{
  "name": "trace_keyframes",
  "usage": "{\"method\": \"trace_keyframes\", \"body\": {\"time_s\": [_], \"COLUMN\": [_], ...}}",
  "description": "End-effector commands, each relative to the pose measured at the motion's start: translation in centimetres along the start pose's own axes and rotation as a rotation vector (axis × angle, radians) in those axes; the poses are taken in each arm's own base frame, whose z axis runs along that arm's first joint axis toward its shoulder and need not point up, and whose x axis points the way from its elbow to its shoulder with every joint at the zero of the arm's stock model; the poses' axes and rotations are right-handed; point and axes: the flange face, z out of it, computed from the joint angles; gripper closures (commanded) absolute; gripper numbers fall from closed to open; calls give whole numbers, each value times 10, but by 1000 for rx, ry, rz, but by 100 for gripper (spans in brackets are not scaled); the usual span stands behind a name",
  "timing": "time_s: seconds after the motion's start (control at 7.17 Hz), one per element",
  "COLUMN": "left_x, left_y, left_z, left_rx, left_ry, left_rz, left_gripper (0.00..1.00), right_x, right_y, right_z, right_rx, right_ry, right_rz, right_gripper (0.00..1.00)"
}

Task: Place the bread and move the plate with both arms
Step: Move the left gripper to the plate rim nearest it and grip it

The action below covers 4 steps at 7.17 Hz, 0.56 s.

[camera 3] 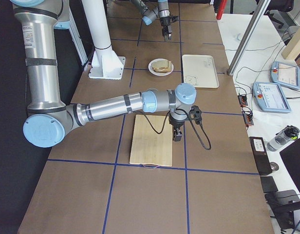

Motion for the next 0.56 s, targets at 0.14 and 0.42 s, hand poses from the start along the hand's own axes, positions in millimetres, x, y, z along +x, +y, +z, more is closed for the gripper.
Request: {"method": "trace_keyframes", "body": {"time_s": [0.14, 0.42], "left_x": [-8, -9], "left_y": [43, 53], "left_z": [52, 82], "left_rx": [-33, -34], "left_ry": [69, 81], "left_rz": [-60, -60], "left_gripper": [31, 33], "right_x": [13, 16], "right_y": [-1, 2], "right_z": [-1, 1], "right_rx": [19, 16], "right_ry": [-4, -4], "right_rz": [-3, 3], "right_gripper": [0, 0]}}
